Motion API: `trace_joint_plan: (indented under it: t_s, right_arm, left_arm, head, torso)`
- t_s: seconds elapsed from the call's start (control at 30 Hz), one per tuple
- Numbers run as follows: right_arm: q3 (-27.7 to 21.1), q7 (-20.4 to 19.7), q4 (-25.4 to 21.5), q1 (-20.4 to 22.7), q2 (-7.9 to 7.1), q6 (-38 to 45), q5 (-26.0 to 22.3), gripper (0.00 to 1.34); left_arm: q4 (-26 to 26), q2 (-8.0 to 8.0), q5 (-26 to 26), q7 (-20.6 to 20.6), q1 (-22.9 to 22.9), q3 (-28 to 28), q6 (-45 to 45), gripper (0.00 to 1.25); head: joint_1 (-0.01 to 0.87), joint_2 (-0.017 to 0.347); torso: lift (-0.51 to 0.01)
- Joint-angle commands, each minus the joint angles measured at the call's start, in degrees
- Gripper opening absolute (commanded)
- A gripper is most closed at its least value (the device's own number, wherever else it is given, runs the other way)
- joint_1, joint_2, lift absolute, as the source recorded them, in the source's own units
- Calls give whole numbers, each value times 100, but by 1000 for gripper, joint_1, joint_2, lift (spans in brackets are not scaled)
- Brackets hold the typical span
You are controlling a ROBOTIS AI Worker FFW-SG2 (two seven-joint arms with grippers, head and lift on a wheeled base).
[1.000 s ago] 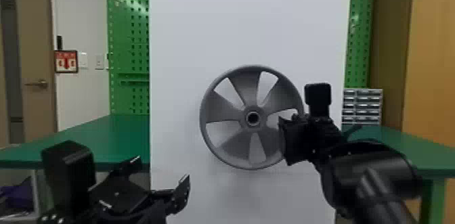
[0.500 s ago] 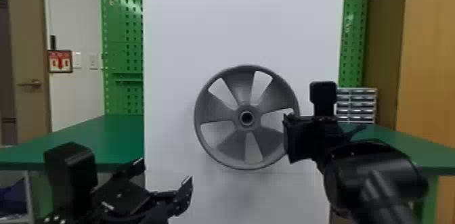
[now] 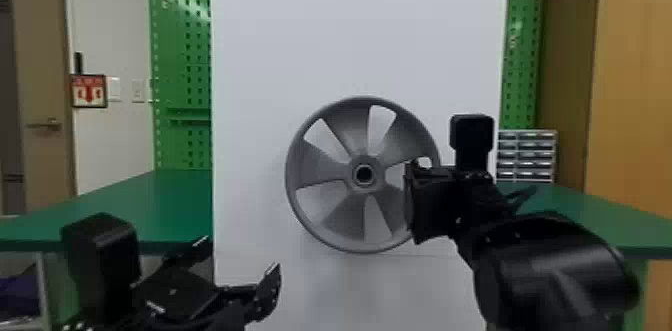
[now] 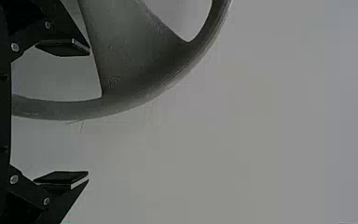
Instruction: Hold the wheel and insert it
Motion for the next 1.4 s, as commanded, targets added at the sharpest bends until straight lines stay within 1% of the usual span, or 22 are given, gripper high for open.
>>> trace_joint_plan:
  t_s: [0.0, 0.17, 0.37, 0.67, 0.8, 0.9, 1.03, 1.2, 1.37]
  right_arm:
    - [88, 0, -399, 238, 5, 97, -71, 1003]
    - [106, 0, -751, 466, 5, 290, -176, 1005]
    - [132, 0, -1287, 870, 5, 334, -238, 1005]
    - [79, 0, -2342, 1538, 0, 440, -449, 1005]
    - [70, 0, -2807, 1872, -71, 466, -572, 1005]
    - [62, 0, -3080, 2101, -141, 492, -660, 1005]
    - [27, 0, -3387, 2435, -194, 484, -739, 1005]
    - [-17, 0, -3634, 2804, -238, 466, -827, 1003]
    - [-79, 0, -3792, 3164, -299, 457, -914, 1000]
  left_arm:
    - [-4, -3, 0, 0, 33, 36, 0, 1147]
    - [-4, -3, 0, -9, 60, 72, 0, 1147]
    - [-4, -3, -18, -9, 95, 116, 0, 1147]
    - [-4, -12, -18, -9, 121, 142, 0, 1147]
    - [-4, -12, -18, -18, 130, 160, 0, 1147]
    - [-4, -20, -27, -18, 130, 168, 0, 1147]
    - [-4, -38, -27, -35, 139, 195, 0, 1147]
    - [-13, -73, -27, -62, 174, 239, 0, 1147]
    - [-13, -73, -27, -62, 183, 256, 0, 1147]
  head:
    - [97, 15]
    - [97, 15]
    - [97, 15]
    - [97, 15]
    - [97, 15]
    - [97, 15]
    - [97, 15]
    - [97, 15]
    - [97, 15]
  torso:
    - [-442]
    - [-442]
    - [-442]
    - [-442]
    - [-442]
    - [-442]
    - [-442]
    - [-442]
    - [-442]
